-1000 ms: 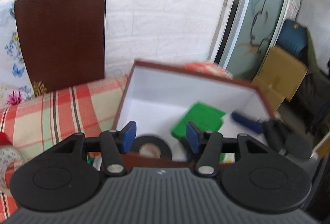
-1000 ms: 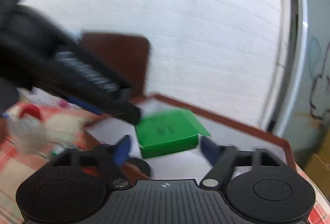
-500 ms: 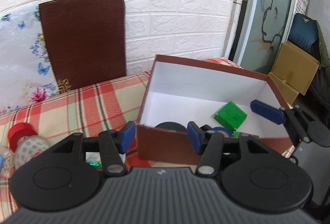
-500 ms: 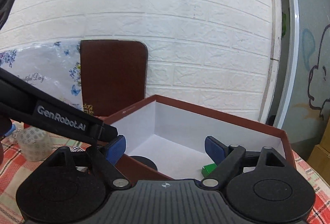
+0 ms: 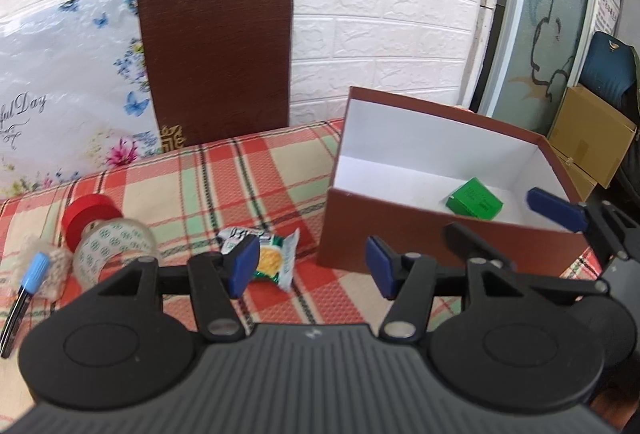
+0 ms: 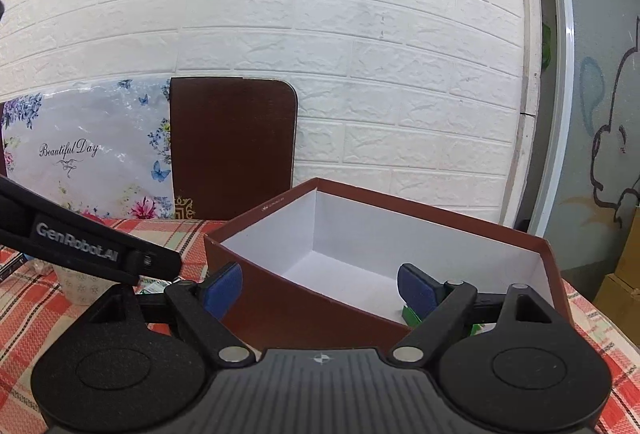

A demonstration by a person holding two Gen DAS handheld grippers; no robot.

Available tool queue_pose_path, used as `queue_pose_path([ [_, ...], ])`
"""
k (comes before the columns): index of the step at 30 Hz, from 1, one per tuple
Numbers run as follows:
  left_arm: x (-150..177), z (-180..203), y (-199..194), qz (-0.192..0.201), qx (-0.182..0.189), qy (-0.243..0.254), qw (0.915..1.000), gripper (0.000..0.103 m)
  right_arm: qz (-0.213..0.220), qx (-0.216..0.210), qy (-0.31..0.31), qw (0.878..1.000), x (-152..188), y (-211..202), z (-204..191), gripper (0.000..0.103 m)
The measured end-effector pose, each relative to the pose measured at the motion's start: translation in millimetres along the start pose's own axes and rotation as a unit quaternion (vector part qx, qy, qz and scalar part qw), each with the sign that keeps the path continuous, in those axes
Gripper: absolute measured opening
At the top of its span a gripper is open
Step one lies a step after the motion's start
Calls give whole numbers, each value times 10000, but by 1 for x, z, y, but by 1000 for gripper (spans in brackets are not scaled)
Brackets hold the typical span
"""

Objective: Organize objects
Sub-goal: 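Grasp the blue-capped black marker on the table with the right tool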

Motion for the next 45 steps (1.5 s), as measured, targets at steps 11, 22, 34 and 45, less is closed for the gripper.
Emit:
queue_pose_path([
  [11,22,-26,-7,-147,-371,-254,9989,61,691,910,-186,9933,-29,5,45,90],
  [22,37,-50,-12,-264,-666,-413,9966,63,677,1806,-1234,9734,-29,55,51,92],
  [34,91,-97,-34,-530,-853,-782,9919,64,422,1083,-1980,9733,-10,64,47,89],
  [45,136,-197,-82,-280,-1720,-1446,9740,65,1360,670,-1806,9718,-68,-2,8,96],
])
Point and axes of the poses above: each gripper's, at about its wrist camera, not at the fingertips, and y roughly the way its jaws point, z to its right, x to its underside, the point moved 8 cm from there along y, roughly the way its jaws point, and after that the axes turned 4 degrees about -y, right-handed, at the moved point
